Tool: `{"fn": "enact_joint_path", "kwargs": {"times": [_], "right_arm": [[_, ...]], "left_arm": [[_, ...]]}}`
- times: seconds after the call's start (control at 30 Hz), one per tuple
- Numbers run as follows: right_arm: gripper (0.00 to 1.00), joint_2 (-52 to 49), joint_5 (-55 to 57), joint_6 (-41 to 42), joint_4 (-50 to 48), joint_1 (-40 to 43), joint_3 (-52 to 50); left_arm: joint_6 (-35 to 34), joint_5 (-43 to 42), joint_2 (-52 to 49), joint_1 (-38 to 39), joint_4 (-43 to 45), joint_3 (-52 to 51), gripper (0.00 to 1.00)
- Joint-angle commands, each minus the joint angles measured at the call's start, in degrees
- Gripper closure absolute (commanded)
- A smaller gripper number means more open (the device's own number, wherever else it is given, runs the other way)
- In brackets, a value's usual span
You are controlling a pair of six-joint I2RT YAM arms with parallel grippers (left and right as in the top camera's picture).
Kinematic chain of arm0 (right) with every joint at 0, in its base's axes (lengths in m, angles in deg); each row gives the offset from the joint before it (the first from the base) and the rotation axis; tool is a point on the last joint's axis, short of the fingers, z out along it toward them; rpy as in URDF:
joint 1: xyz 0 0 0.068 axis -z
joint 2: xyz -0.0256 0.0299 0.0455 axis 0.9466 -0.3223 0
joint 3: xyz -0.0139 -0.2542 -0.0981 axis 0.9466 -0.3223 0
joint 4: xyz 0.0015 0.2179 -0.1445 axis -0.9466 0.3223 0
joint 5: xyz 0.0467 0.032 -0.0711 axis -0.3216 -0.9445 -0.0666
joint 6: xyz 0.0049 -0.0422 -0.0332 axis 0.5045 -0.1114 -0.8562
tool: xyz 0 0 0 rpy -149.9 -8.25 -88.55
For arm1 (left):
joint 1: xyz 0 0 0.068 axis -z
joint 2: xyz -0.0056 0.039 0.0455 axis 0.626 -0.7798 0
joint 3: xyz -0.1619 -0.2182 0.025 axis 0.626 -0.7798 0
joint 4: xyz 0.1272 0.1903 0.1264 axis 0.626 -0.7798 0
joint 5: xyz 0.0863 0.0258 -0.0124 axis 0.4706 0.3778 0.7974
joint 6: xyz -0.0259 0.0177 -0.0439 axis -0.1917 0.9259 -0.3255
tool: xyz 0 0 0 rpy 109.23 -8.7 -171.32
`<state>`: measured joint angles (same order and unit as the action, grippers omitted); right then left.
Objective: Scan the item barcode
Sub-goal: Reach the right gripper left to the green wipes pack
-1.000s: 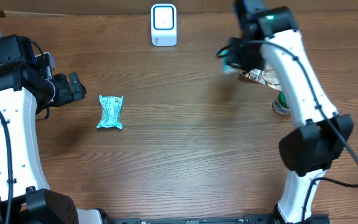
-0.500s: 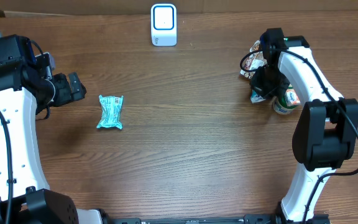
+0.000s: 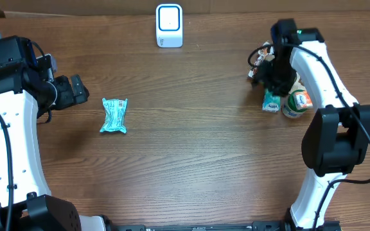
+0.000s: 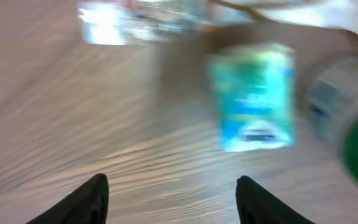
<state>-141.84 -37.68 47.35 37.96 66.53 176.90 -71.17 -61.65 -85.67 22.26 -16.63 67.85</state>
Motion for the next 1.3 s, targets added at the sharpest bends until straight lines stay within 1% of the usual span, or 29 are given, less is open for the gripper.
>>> {"fn": "enact_joint_path", "kwargs": {"times": [0.0, 0.07, 0.1, 0.17, 0.23, 0.4, 0.53, 0.63, 0.73, 0.8, 0.93, 1.07, 1.17, 1.27], "right_arm": [[0.33, 0.4, -10.3, -3.3, -0.8, -2.8, 4.2], [0.23, 0.4, -13.1, -3.3, -2.5, -5.1, 4.3], [0.02, 0.4, -14.1, -3.3, -3.4, -6.4, 4.3], [0.0, 0.4, -15.3, -2.6, -5.6, -9.0, 4.1], [0.0, 0.4, -16.2, -0.3, -8.7, -12.2, 4.0], [0.0, 0.4, -16.4, 8.6, -20.0, -21.2, 1.9], [0.0, 0.2, -12.9, 18.3, -28.6, -27.4, -2.7], [0.0, 0.1, -13.0, 22.1, -35.0, -30.9, -7.0], [0.02, -0.3, -14.0, 23.0, -40.6, -33.8, -9.6], [0.06, -1.0, -14.0, 24.1, -41.7, -35.3, -9.8], [0.18, -4.4, -16.2, 27.4, -44.7, -38.3, -9.8], [0.28, -8.7, -22.5, 27.5, -50.3, -39.9, -9.8], [0.36, -11.9, -25.1, 29.2, -53.8, -40.5, -9.8], [0.38, -13.7, -25.9, 29.4, -55.5, -40.8, -9.8]], "left_arm": [[0.2, -0.2, 0.5, 0.4, 0.0, 0.2, 0.0], [0.2, -0.2, 0.5, 0.4, 0.0, 0.2, 0.0], [0.2, -0.2, 0.5, 0.4, 0.1, 0.2, 0.0], [0.2, -0.2, 0.5, 0.4, 0.0, 0.2, 0.01], [0.2, -0.2, 0.5, 0.4, 0.0, 0.2, 0.0], [0.2, -0.2, 0.5, 0.4, 0.1, 0.2, 0.0], [0.2, -0.2, 0.5, 0.4, 0.0, 0.2, 0.0], [0.2, -0.2, 0.5, 0.4, 0.1, 0.2, 0.0], [0.2, -0.2, 0.5, 0.4, 0.1, 0.2, 0.0], [0.2, -0.2, 0.5, 0.4, 0.1, 0.2, 0.0], [0.2, -0.2, 0.5, 0.4, 0.0, 0.2, 0.0], [0.2, -0.2, 0.5, 0.4, 0.1, 0.2, 0.0], [0.2, -0.2, 0.5, 0.4, 0.1, 0.2, 0.0], [0.2, -0.2, 0.5, 0.4, 0.1, 0.2, 0.0]]}}
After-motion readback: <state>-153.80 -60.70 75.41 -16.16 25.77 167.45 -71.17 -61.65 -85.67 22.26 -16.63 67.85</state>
